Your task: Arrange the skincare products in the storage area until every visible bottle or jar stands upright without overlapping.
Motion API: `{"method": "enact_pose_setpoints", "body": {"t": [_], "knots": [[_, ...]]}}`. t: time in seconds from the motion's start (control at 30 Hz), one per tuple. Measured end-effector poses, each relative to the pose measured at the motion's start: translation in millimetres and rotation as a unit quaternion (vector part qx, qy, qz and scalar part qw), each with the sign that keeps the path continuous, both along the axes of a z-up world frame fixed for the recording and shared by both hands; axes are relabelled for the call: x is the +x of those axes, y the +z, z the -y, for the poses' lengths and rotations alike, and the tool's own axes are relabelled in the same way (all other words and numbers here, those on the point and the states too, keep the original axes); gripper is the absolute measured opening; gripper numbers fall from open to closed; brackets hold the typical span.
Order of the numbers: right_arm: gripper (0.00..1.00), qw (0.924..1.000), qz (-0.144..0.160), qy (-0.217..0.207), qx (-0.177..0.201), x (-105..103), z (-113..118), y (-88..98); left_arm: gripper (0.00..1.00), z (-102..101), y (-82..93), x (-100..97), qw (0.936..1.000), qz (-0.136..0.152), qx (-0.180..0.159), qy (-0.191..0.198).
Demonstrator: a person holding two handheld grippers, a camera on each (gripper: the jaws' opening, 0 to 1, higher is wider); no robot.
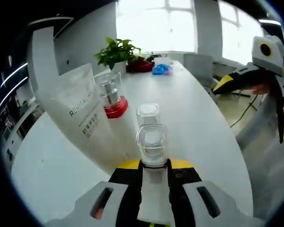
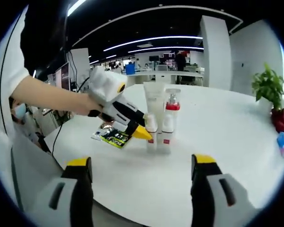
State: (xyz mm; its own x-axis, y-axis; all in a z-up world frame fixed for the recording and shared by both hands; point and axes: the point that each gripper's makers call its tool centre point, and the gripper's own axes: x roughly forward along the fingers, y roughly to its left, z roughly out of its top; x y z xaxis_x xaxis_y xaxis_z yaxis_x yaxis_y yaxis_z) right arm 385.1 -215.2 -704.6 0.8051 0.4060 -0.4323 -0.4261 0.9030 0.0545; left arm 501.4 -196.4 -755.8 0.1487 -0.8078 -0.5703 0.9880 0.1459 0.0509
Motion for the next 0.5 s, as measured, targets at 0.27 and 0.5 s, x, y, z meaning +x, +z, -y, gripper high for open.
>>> {"method": "enact_pose_setpoints", "body": {"t": [0.27, 0.5], "knots": [[0.87, 1.0000, -0.004, -0.002, 0.001, -0.3, 0.7, -1.5, 0.17, 5.1, -0.4, 5.2, 1.0000, 0.002, 0.003, -0.003], [0.87, 1.0000, -0.005, -0.002, 0.001, -0.2, 0.5, -1.7, 0.17, 6.7, -0.5, 5.7, 1.0000, 0.000, 0.004, -0.008]]}}
